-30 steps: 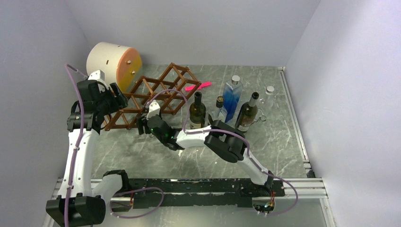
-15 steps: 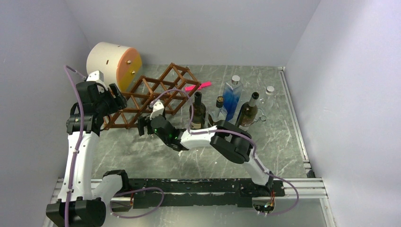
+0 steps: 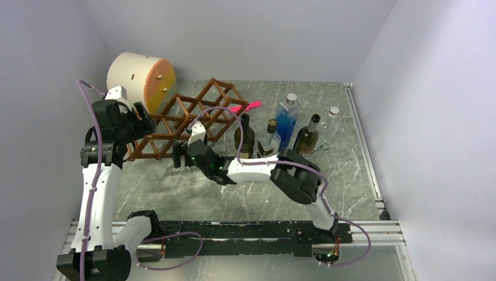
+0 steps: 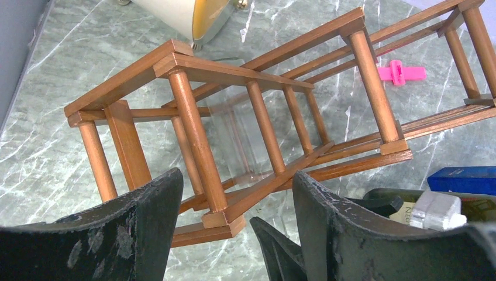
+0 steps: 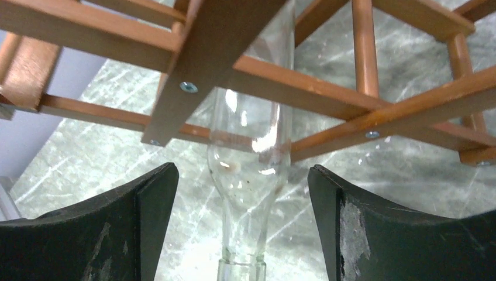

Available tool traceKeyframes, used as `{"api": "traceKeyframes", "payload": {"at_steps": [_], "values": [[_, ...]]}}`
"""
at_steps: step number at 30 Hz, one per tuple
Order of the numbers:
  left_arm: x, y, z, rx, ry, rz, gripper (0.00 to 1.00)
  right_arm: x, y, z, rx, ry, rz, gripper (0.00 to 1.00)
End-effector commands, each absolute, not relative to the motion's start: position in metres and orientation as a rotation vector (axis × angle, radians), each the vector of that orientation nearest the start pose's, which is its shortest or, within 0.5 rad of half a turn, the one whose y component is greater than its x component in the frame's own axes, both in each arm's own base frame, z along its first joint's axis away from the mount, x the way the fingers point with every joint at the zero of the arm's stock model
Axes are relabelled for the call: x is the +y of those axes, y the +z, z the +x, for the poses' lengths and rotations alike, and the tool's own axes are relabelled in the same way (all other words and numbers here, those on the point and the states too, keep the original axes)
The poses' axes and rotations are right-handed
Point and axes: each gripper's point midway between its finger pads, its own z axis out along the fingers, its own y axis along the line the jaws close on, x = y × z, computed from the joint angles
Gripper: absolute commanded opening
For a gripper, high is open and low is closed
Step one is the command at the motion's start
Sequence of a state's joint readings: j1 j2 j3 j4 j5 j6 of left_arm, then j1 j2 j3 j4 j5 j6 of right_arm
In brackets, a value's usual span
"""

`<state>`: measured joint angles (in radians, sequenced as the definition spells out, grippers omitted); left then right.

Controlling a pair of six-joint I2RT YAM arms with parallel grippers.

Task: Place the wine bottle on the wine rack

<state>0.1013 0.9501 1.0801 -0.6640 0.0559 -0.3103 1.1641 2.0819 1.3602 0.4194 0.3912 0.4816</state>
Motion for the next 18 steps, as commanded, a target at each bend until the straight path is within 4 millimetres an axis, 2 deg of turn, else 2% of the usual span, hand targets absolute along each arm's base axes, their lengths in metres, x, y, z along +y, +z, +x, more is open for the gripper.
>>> {"api": "traceKeyframes", "payload": {"at_steps": [1,5,9,14,18], "values": [[0.008,0.272,0.296,2.038,-0.185,-0.379,0.73,0.520,0.100,0.273,1.988,0.758,-0.370,0.85],[0.006,0.272,0.296,2.039,-0.196,-0.373,0.72,0.526,0.089,0.268,2.021,0.769,-0.404,0.83],[0.004,0.272,0.296,2.044,-0.206,-0.367,0.72,0.536,0.089,0.271,2.028,0.773,-0.409,0.77],[0.002,0.273,0.295,2.043,-0.217,-0.360,0.72,0.542,0.081,0.278,2.052,0.808,-0.344,0.61],[0.000,0.272,0.296,2.045,-0.234,-0.354,0.72,0.541,0.086,0.287,2.062,0.886,-0.259,0.50]]}}
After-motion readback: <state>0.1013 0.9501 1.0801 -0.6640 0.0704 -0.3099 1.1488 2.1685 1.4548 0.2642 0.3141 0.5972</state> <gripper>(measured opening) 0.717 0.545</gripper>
